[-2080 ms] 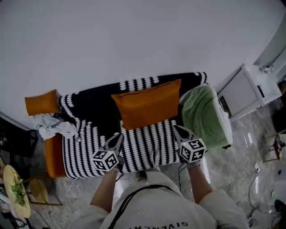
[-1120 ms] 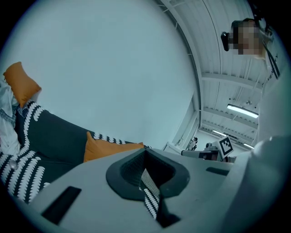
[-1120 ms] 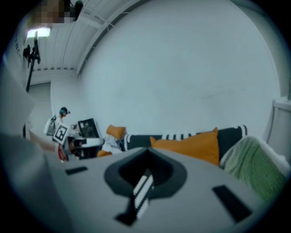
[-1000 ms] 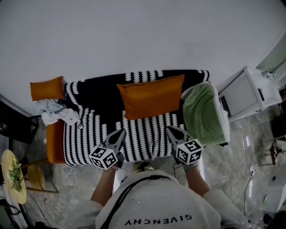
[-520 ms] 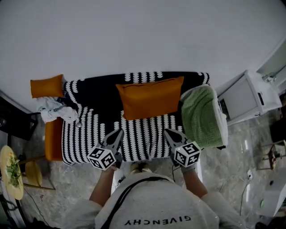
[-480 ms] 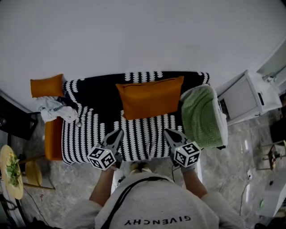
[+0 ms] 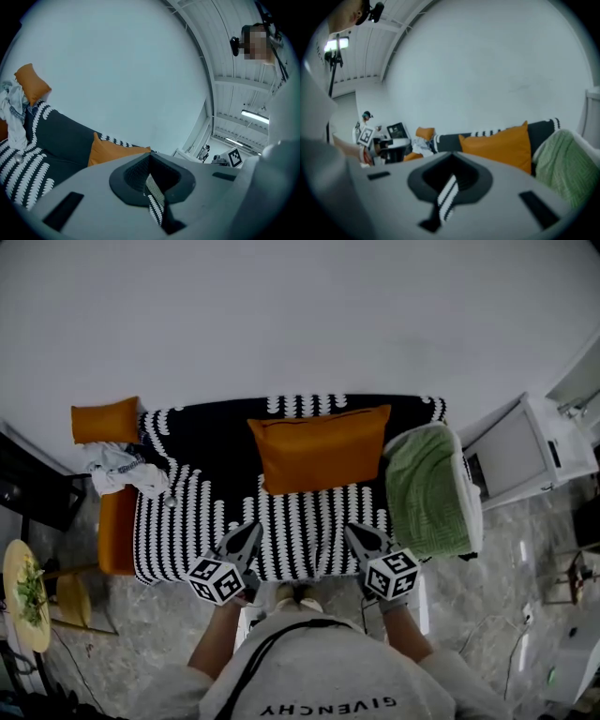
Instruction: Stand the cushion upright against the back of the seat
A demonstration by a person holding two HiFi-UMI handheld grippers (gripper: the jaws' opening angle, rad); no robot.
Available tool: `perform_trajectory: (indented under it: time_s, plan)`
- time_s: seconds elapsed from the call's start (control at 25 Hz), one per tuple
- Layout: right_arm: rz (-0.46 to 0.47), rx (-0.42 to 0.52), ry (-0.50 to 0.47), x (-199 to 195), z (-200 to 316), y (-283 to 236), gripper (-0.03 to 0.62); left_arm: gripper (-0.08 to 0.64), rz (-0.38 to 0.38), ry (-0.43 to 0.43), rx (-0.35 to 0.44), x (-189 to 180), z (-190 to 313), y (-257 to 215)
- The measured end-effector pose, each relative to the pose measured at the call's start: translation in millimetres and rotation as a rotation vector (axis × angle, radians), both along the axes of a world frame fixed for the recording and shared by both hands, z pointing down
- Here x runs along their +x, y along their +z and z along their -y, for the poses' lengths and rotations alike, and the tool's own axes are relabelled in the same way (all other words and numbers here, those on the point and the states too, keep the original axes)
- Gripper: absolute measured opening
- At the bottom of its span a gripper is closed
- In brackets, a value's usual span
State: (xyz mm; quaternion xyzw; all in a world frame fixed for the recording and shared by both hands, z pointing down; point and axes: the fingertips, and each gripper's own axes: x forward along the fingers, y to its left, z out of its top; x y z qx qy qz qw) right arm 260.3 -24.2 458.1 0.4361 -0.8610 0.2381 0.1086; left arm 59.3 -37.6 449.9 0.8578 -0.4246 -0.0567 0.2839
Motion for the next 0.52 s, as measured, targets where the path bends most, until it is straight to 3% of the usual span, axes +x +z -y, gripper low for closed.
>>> perform_trajectory:
  time_s: [0.52]
  plan:
    - [-0.022, -0.001, 0.005, 5.7, -3.1, -0.7, 0.017, 0.023, -0.044, 0.009, -0.005, 4.6, 1.3, 3.6]
